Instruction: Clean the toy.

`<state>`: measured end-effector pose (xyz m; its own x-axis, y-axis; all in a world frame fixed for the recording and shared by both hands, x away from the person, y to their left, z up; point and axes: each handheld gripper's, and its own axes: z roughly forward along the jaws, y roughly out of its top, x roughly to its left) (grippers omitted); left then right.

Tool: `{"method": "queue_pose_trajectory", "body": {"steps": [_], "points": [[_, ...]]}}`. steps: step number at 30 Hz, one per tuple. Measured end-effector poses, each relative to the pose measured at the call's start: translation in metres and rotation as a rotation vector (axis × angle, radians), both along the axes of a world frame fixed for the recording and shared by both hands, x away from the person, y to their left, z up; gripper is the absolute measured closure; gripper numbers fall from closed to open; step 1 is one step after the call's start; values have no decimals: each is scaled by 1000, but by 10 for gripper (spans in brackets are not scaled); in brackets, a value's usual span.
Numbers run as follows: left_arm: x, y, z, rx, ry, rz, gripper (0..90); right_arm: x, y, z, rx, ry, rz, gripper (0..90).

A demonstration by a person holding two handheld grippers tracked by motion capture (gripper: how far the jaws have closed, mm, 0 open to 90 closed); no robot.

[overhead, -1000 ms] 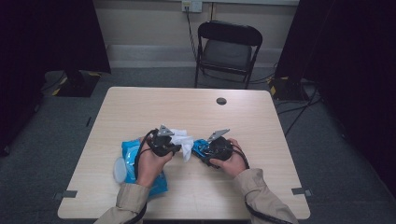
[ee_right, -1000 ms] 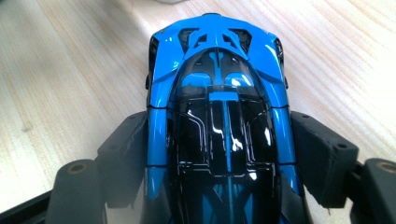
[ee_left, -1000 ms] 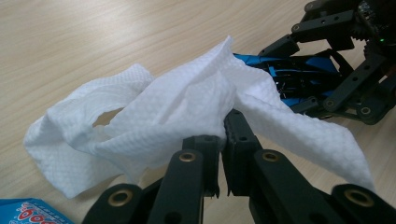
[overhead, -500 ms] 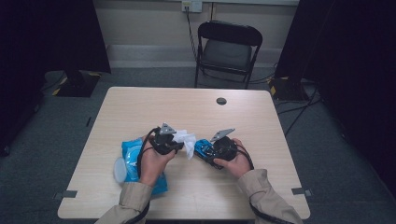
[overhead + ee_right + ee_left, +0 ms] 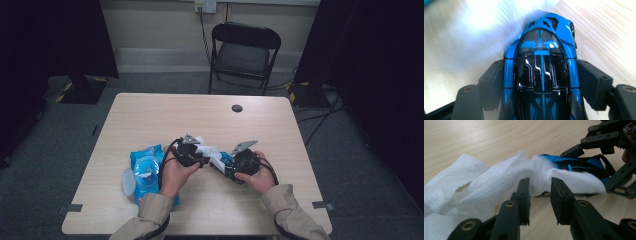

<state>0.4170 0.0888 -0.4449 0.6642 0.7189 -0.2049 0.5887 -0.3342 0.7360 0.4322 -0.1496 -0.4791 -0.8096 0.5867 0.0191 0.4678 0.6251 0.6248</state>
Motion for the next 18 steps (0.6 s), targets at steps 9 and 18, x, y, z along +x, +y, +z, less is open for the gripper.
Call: {"method": "queue_pose_trajectory", "body": {"steps": [9, 18], "points": [[12, 2, 12, 44, -100, 159, 234, -3, -25, -5, -21, 4, -31, 284], [33, -23, -22, 115, -2, 195, 199, -3, -27, -5, -16, 8, -26, 284]]}}
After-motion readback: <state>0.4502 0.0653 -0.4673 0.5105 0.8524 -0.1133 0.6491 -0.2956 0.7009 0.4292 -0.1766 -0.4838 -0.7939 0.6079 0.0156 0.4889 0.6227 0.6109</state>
